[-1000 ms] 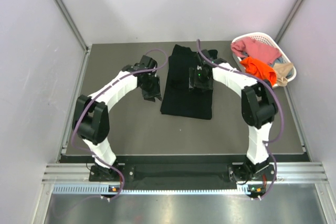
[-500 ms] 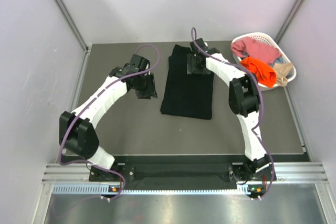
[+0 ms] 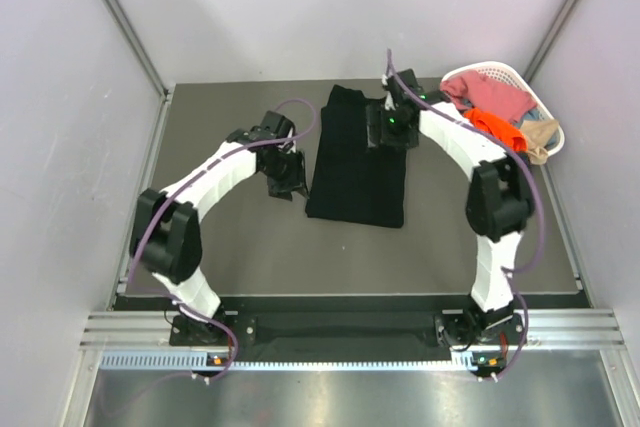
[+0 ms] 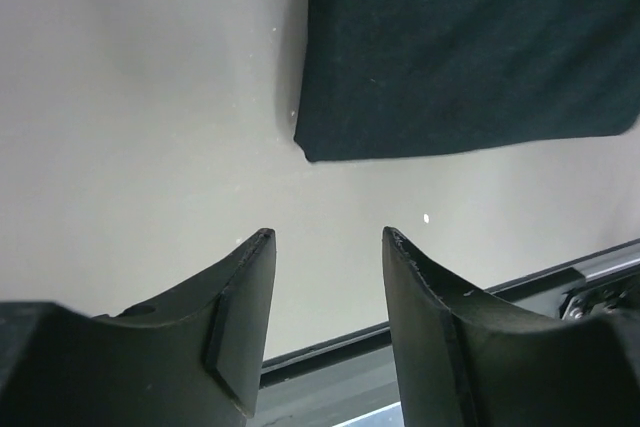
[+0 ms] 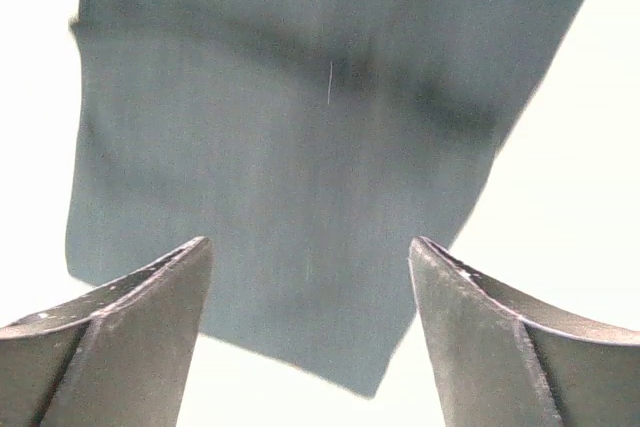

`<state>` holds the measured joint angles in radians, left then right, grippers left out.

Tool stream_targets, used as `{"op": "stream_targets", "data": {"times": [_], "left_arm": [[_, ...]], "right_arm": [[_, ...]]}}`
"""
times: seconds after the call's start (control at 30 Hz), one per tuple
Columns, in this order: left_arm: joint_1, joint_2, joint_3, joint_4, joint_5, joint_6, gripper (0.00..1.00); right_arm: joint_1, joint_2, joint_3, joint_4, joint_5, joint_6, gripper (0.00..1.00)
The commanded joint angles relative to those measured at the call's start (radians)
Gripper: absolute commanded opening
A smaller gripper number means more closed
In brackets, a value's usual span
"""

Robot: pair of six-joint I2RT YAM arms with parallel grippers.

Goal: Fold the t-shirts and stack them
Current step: Fold the tshirt

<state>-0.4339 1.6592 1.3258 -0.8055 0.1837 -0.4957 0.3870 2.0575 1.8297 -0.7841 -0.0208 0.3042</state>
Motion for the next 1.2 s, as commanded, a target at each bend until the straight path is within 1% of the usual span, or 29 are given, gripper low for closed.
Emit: {"op": "stream_targets", "data": {"times": [0.0,0.03,0.07,0.13,0.17,0.23,0.27,0.33,0.37,0.4,0.43,0.47,0.63,0.67,0.73,0.87,0.97,1.0,1.03,1.07,1.1,1.13,1.17], "left_arm": [[0.009,0.082,0.033,0.048,0.083,0.040,0.52],[0.009,0.099,0.033,0.052,0.097,0.045,0.52],[0.009,0.125,0.032,0.061,0.126,0.052,0.52],[0.009,0.146,0.029,0.077,0.137,0.055,0.53],[0.009,0.164,0.033,0.077,0.134,0.059,0.53],[0.009,0.177,0.033,0.077,0.132,0.060,0.53],[0.009,0.189,0.032,0.080,0.146,0.063,0.53],[0.009,0.209,0.029,0.089,0.172,0.066,0.53],[0.009,0.229,0.027,0.094,0.180,0.068,0.53],[0.009,0.237,0.026,0.098,0.191,0.066,0.53],[0.011,0.244,0.018,0.109,0.192,0.065,0.53],[0.011,0.258,0.013,0.115,0.191,0.065,0.53],[0.011,0.287,0.003,0.124,0.157,0.063,0.53],[0.011,0.286,0.003,0.130,0.148,0.062,0.52],[0.012,0.295,0.007,0.138,0.140,0.062,0.52],[0.015,0.329,0.030,0.141,0.154,0.052,0.51],[0.018,0.338,0.029,0.154,0.158,0.045,0.47],[0.020,0.336,0.024,0.157,0.157,0.043,0.42],[0.021,0.338,0.021,0.161,0.152,0.042,0.39],[0.023,0.338,0.019,0.161,0.148,0.042,0.35],[0.023,0.340,0.012,0.158,0.146,0.045,0.25],[0.023,0.338,0.006,0.158,0.146,0.045,0.18],[0.023,0.335,-0.002,0.158,0.143,0.046,0.13]], "right_arm": [[-0.048,-0.213,-0.199,-0.026,-0.224,-0.027,0.81],[-0.057,-0.250,-0.258,0.005,-0.249,-0.033,0.82],[-0.078,-0.319,-0.382,0.032,-0.322,-0.034,0.83],[-0.111,-0.381,-0.498,0.101,-0.382,-0.034,0.83],[-0.120,-0.428,-0.598,0.120,-0.422,-0.033,0.83],[-0.144,-0.460,-0.685,0.172,-0.461,-0.031,0.83],[-0.154,-0.485,-0.763,0.193,-0.502,-0.025,0.82],[-0.181,-0.508,-0.840,0.259,-0.542,0.007,0.80],[-0.188,-0.519,-0.903,0.320,-0.580,0.021,0.79],[-0.189,-0.519,-0.928,0.350,-0.600,0.041,0.75],[-0.191,-0.516,-0.966,0.374,-0.619,0.045,0.74],[-0.191,-0.516,-0.983,0.425,-0.639,0.064,0.72],[-0.194,-0.485,-1.040,0.474,-0.602,0.081,0.67],[-0.194,-0.482,-1.046,0.477,-0.587,0.081,0.65],[-0.197,-0.474,-1.058,0.505,-0.567,0.092,0.64],[-0.203,-0.451,-1.049,0.520,-0.528,0.111,0.60],[-0.203,-0.427,-1.038,0.519,-0.513,0.113,0.57],[-0.201,-0.419,-1.037,0.519,-0.510,0.111,0.56],[-0.198,-0.402,-1.028,0.520,-0.511,0.108,0.53],[-0.197,-0.392,-1.023,0.519,-0.515,0.108,0.46],[-0.194,-0.381,-1.015,0.516,-0.518,0.105,0.42],[-0.179,-0.364,-0.998,0.510,-0.519,0.102,0.38],[-0.169,-0.358,-0.991,0.497,-0.518,0.095,0.31]]}}
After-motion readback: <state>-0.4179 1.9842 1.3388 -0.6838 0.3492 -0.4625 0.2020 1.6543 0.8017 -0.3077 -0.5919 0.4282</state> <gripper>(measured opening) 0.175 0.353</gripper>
